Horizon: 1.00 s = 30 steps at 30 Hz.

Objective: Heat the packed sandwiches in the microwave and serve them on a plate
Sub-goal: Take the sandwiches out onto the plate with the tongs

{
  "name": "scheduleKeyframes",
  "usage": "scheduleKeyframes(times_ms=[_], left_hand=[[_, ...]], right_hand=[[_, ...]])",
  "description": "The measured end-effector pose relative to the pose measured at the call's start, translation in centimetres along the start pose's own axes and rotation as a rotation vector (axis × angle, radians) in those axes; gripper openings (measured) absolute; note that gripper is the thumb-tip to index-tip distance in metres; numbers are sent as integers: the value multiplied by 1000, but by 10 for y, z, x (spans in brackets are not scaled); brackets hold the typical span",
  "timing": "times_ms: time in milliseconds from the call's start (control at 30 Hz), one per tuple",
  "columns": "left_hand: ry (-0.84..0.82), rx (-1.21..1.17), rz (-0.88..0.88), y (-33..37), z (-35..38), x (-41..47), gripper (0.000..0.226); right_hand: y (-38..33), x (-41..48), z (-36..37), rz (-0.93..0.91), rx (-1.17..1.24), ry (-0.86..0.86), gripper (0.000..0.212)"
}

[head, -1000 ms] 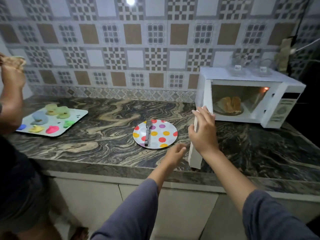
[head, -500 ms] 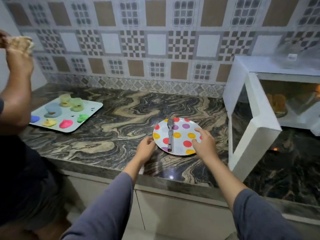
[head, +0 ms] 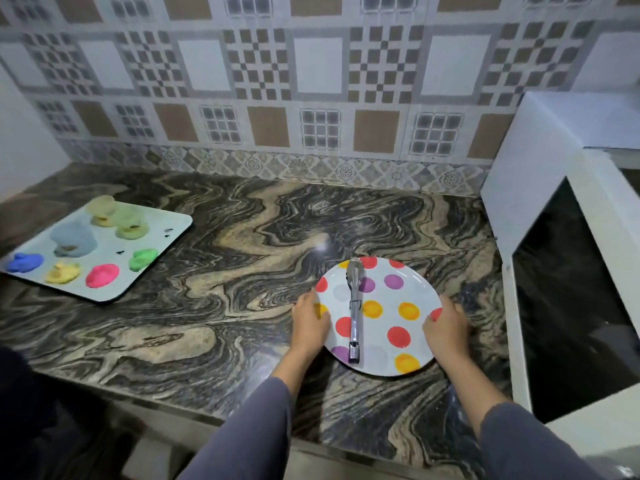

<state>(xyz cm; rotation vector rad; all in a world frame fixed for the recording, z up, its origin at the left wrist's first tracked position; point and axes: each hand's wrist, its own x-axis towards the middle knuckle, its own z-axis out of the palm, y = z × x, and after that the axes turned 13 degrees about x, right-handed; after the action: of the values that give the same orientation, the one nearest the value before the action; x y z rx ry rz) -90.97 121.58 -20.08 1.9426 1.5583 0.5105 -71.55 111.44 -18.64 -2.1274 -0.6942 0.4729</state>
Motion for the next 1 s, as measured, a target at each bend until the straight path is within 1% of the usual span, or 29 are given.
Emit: scheduleKeyframes(times_ms=[100, 133, 200, 267, 333, 433, 500, 633, 767, 867, 1000], left_hand=[[-29, -80, -55, -5, -4, 1, 39], [-41, -103, -64, -7, -5, 0, 39], [-47, -168, -90, -19, -2, -1, 48], [-43, -275, -109, -21, -3, -11, 43], [-28, -418, -83, -15, -9, -30, 35], [-52, -536, -45, -18, -16, -53, 41], [-78, -553, -24, -26, -23, -66, 50], [-113, -522, -23, -38, -45, -97, 51], [-147, -522, 38, -56, -61, -134, 49], [-197, -521, 66, -72, -65, -166, 46], [-286, -503, 66, -85, -61, -209, 52]], right_hand=[[4, -7, 1, 41, 104, 53, 37], [6, -10, 1, 54, 139, 70, 37], [7, -21, 0, 74, 196, 102, 36], [7, -35, -2, 68, 246, 137, 36], [9, -50, -3, 56, 291, 149, 39], [11, -78, -6, 49, 301, 173, 43], [10, -100, -9, 45, 328, 200, 44], [14, -152, -11, 33, 365, 279, 45], [25, -210, -12, 82, 417, 320, 44], [37, -257, -15, 104, 429, 351, 44], [59, -312, -25, 157, 415, 438, 44]])
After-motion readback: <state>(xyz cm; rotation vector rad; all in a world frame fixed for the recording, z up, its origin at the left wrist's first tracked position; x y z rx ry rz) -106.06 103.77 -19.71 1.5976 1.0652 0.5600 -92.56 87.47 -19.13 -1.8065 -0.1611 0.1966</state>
